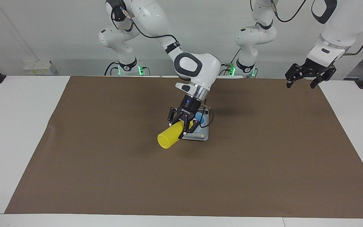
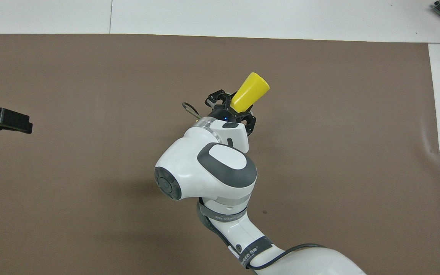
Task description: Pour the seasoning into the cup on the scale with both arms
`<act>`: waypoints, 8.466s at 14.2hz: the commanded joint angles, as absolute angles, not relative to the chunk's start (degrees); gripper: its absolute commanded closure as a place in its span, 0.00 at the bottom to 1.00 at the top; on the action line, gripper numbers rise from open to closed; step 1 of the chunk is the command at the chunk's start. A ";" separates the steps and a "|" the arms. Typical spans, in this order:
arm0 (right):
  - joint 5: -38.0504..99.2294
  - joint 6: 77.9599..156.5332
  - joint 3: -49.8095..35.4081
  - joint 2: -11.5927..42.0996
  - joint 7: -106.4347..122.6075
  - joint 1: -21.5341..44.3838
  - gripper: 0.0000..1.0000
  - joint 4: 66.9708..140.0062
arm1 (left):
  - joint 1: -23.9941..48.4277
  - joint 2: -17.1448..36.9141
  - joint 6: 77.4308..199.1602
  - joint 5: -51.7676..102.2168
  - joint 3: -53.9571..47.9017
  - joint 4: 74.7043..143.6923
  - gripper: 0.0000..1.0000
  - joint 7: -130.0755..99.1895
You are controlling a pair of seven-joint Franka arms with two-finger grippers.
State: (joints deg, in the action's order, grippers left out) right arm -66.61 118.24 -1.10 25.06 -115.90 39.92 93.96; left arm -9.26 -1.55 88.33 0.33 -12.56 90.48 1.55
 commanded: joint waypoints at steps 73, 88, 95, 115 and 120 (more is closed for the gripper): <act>41.07 106.96 -0.62 8.19 -45.00 -8.44 0.00 118.22 | -4.05 -4.48 91.58 0.44 -8.44 95.71 0.00 2.20; 0.36 106.35 -1.67 -2.73 -25.67 6.84 0.00 108.65 | -4.92 -4.48 91.14 0.26 -8.35 95.54 0.00 1.85; -1.05 105.04 -1.58 -1.58 -15.83 6.16 0.00 99.77 | -4.83 -4.48 91.14 0.26 -8.35 95.54 0.00 1.85; -0.71 91.93 -1.58 -3.07 -7.82 2.11 0.00 96.32 | -4.83 -4.48 91.14 0.26 -8.35 95.54 0.00 1.85; -0.53 91.93 -1.58 -3.16 -8.44 2.11 0.00 96.42 | -4.83 -4.48 91.14 0.26 -8.35 95.54 0.00 1.85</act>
